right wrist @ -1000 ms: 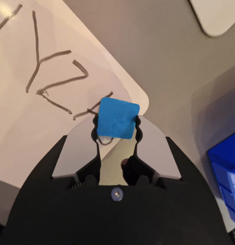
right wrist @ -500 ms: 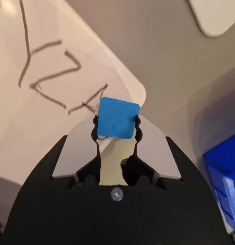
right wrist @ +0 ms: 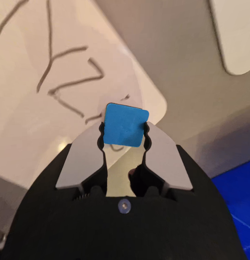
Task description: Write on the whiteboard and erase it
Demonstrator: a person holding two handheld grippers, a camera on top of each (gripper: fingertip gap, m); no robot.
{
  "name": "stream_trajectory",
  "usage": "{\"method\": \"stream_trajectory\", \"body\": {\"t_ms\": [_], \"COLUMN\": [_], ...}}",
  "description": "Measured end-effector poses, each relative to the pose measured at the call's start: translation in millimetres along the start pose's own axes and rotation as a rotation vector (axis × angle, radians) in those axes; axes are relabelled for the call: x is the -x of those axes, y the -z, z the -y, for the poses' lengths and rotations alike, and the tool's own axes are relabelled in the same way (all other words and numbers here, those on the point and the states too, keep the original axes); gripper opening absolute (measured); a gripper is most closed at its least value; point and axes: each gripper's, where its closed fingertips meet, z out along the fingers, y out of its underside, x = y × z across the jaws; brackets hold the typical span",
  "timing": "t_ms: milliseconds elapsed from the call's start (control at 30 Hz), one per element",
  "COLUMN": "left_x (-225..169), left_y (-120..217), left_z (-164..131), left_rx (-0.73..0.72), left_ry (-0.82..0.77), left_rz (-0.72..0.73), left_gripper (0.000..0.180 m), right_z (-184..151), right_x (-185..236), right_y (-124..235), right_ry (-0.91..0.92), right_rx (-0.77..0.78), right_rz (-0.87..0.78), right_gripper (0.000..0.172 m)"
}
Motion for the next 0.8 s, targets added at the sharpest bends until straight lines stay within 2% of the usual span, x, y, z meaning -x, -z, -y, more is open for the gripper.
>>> {"method": "stream_trajectory", "body": {"t_ms": [67, 100, 167, 233, 267, 333, 400, 467, 500, 533, 600, 633, 700, 767, 800], "left_x": [0, 0, 0, 0, 0, 0, 0, -1, -1, -1, -1, -1, -1, -1, -1], "left_y": [-1, 0, -1, -1, -1, -1, -1, -2, -2, -2, -2, -2, -2, -2, -2], "left_z": [0, 0, 0, 0, 1, 1, 1, 1, 1, 1, 1, 1, 0, 0, 1], "left_rx": [0.0, -0.001, -0.001, -0.001, -0.001, -0.001, -0.001, -0.001, -0.001, -0.001, -0.001, -0.001, -0.001, -0.002, -0.002], "left_ry": [-0.005, -0.008, -0.012, -0.003, -0.003, -0.014, -0.019, -0.017, -0.013, -0.009, -0.014, -0.017, -0.016, -0.01, -0.007], "left_rz": [0.003, 0.005, 0.007, -0.002, -0.004, 0.005, 0.01, 0.01, 0.007, 0.003, 0.008, 0.011, 0.011, 0.006, 0.004], "left_gripper": [0.002, 0.002, 0.002, 0.002, 0.002, 0.002, 0.002, 0.002, 0.002, 0.002, 0.002, 0.002, 0.002, 0.002, 0.002], "right_z": [26, 27, 5, -1, 10, 30, 11, -24, -27, -20, -1, -2, -14, 2, 12], "right_x": [3, 17, 26, -5, -12, 14, 42, 20, 19, 34, 42, 31, 25, 41, 37], "right_y": [-6, -4, 3, -1, -5, -5, 5, 9, 10, 13, 7, 5, 8, 7, 3], "right_ry": [0.017, 0.08, 0.151, 0.039, -0.014, 0.094, 0.191, 0.127, 0.067, 0.114, 0.223, 0.159, 0.081, 0.166, 0.186], "right_rx": [-0.077, -0.078, -0.001, 0.029, -0.005, -0.073, -0.004, 0.097, 0.096, 0.067, 0.038, 0.053, 0.058, 0.042, 0.04], "right_rz": [0.005, 0.039, 0.078, 0.002, -0.01, 0.047, 0.14, 0.079, 0.101, 0.154, 0.062, 0.028, 0.093, 0.11, 0.049], "right_gripper": [0.056, 0.056, 0.056, 0.056, 0.056, 0.056, 0.056, 0.056, 0.056, 0.056, 0.056, 0.056, 0.056, 0.056, 0.056]}}
